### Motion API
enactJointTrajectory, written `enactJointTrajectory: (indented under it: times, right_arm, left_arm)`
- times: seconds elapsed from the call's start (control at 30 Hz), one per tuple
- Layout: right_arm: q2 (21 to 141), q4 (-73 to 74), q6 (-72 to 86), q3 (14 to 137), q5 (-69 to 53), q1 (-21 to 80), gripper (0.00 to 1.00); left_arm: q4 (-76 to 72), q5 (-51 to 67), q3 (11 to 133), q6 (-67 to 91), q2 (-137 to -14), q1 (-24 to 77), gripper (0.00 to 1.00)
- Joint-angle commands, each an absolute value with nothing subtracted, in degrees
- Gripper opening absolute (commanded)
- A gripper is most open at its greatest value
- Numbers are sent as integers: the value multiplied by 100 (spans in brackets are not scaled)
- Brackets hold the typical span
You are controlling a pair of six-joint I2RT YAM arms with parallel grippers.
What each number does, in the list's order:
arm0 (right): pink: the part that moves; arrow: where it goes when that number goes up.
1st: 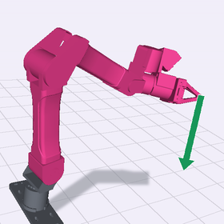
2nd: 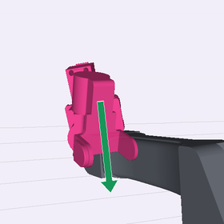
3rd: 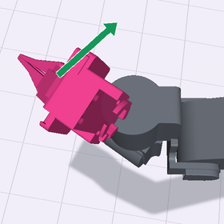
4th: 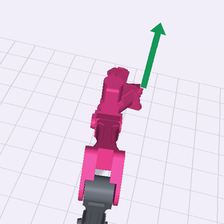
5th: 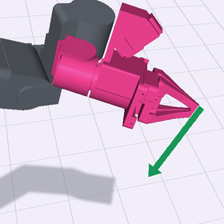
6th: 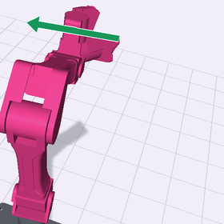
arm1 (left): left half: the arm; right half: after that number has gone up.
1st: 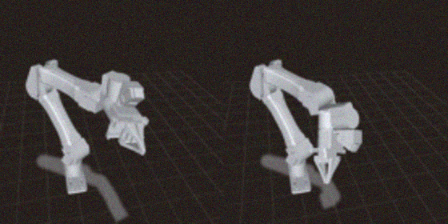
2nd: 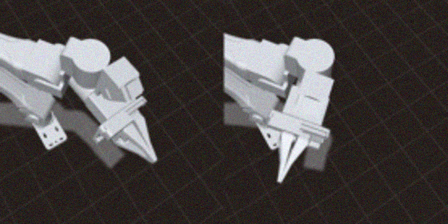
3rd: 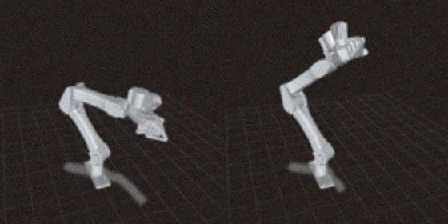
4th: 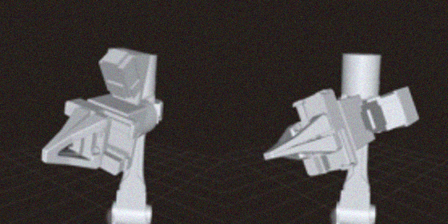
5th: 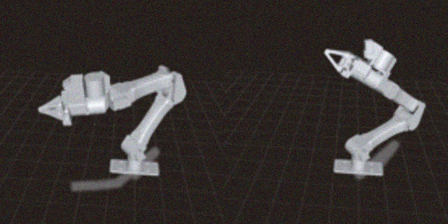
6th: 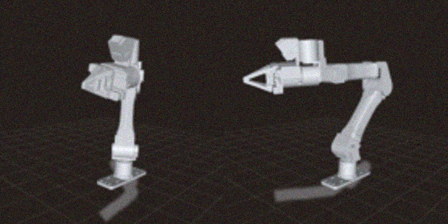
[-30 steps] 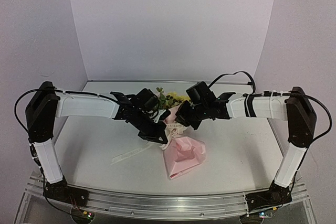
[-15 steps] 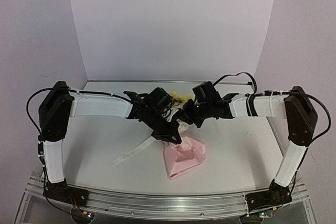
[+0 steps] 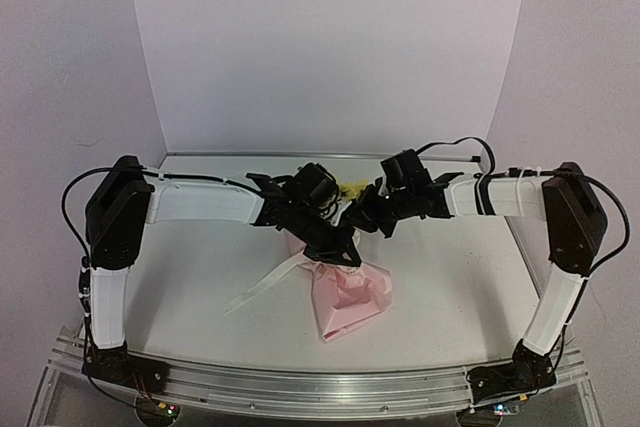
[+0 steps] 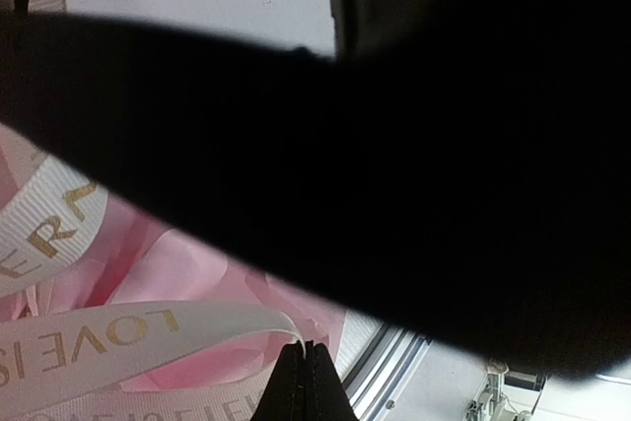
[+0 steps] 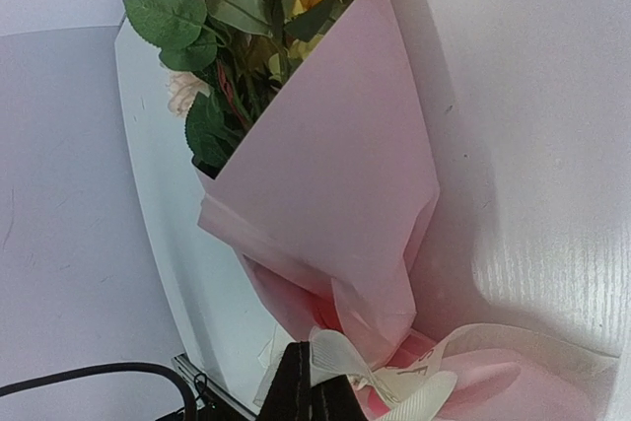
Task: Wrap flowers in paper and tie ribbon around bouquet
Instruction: Cross the half-tied ribbon over the folded bouquet.
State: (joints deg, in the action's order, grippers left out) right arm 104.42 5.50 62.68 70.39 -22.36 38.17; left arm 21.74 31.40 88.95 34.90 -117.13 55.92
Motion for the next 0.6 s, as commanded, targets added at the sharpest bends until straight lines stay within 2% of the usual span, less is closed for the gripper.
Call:
enactJointTrajectory:
  times: [0.0,0.37,0.57]
  right_arm:
    - [10441,-125,5969,7428,-2723,3937,0]
    - [10468,-220,5853,7558,-2812,3930,0]
    - [10203,-369,5903,7393,-2800,3929,0]
  left_arm:
    - [1772,3639,9027,3404,-11909,5995,0]
    - [1770,3526,8850,3376,-11977,6099,0]
    - [1546,3305,8363,3371,-11584,6100,0]
